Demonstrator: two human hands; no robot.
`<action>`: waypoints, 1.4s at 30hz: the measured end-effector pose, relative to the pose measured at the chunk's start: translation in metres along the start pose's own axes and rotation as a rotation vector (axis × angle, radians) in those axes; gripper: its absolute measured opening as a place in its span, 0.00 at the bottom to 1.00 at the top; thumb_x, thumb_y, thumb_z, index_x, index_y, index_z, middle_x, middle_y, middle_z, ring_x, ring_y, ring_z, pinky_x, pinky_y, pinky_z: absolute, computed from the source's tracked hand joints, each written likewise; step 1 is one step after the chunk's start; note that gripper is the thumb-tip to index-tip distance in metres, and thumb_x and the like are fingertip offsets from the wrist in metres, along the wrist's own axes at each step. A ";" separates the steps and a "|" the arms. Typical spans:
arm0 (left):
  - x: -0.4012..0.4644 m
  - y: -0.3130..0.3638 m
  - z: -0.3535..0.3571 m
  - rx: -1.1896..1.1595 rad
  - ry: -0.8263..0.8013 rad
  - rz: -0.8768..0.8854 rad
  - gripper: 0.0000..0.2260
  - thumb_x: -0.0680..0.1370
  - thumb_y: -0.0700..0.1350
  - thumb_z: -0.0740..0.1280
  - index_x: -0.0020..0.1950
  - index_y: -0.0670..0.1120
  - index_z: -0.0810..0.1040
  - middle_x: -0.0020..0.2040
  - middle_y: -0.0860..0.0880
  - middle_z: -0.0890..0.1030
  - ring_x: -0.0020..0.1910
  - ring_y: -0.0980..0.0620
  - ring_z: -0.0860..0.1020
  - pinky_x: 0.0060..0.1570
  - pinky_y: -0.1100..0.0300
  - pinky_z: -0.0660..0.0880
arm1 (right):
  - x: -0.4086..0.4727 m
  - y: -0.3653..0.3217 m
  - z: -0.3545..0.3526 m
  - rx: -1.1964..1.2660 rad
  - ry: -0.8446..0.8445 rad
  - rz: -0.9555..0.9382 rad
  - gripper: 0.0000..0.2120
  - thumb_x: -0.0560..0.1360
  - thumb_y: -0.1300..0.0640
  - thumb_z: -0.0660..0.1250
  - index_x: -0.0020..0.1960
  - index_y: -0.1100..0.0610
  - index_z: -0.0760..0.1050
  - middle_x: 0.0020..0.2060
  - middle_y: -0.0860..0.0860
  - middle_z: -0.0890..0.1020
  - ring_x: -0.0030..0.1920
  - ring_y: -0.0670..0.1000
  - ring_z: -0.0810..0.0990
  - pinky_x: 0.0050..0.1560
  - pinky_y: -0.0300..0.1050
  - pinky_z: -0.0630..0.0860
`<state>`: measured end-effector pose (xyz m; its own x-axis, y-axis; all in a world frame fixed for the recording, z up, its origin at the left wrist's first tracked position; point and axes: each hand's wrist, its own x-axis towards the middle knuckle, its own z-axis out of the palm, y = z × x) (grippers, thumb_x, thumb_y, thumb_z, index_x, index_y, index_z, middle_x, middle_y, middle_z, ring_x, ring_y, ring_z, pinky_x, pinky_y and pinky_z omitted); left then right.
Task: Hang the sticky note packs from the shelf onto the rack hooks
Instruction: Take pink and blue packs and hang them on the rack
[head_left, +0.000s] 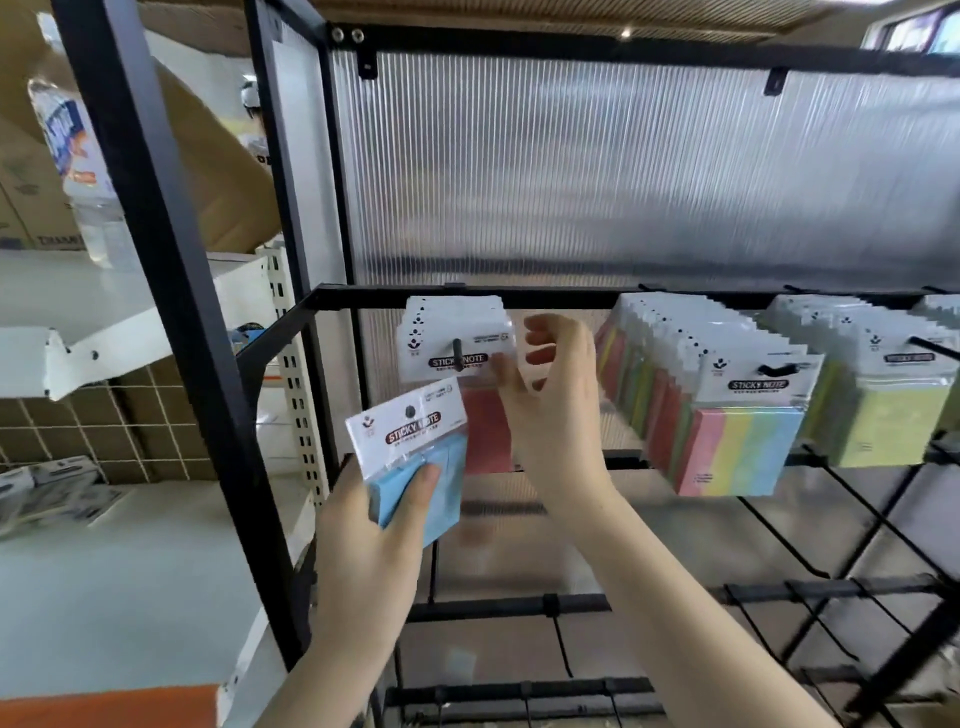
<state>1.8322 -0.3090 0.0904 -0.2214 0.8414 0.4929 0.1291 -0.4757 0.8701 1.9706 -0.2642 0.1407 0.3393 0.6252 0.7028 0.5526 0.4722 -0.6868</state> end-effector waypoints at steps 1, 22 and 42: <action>-0.007 0.000 0.004 -0.017 -0.021 0.009 0.09 0.71 0.56 0.69 0.47 0.54 0.79 0.43 0.61 0.83 0.43 0.68 0.79 0.39 0.75 0.72 | -0.006 0.002 -0.006 0.037 0.006 -0.003 0.12 0.77 0.58 0.66 0.58 0.52 0.67 0.51 0.46 0.72 0.47 0.43 0.72 0.48 0.30 0.70; -0.100 0.067 0.216 -0.376 -0.702 0.099 0.13 0.77 0.58 0.62 0.52 0.50 0.76 0.45 0.57 0.81 0.48 0.64 0.78 0.49 0.70 0.72 | -0.052 0.059 -0.229 -0.137 0.467 0.110 0.08 0.78 0.50 0.60 0.41 0.50 0.68 0.30 0.39 0.75 0.29 0.39 0.70 0.32 0.30 0.66; -0.178 0.165 0.534 -0.441 -0.811 -0.063 0.10 0.79 0.49 0.64 0.40 0.46 0.71 0.31 0.55 0.70 0.27 0.62 0.68 0.33 0.63 0.66 | 0.063 0.178 -0.522 -0.269 0.500 0.081 0.13 0.80 0.61 0.62 0.38 0.54 0.65 0.31 0.48 0.71 0.30 0.41 0.68 0.33 0.33 0.67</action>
<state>2.4094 -0.4003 0.1443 0.5508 0.7117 0.4361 -0.2767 -0.3373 0.8998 2.4878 -0.4648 0.1594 0.6712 0.2515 0.6973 0.6620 0.2199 -0.7166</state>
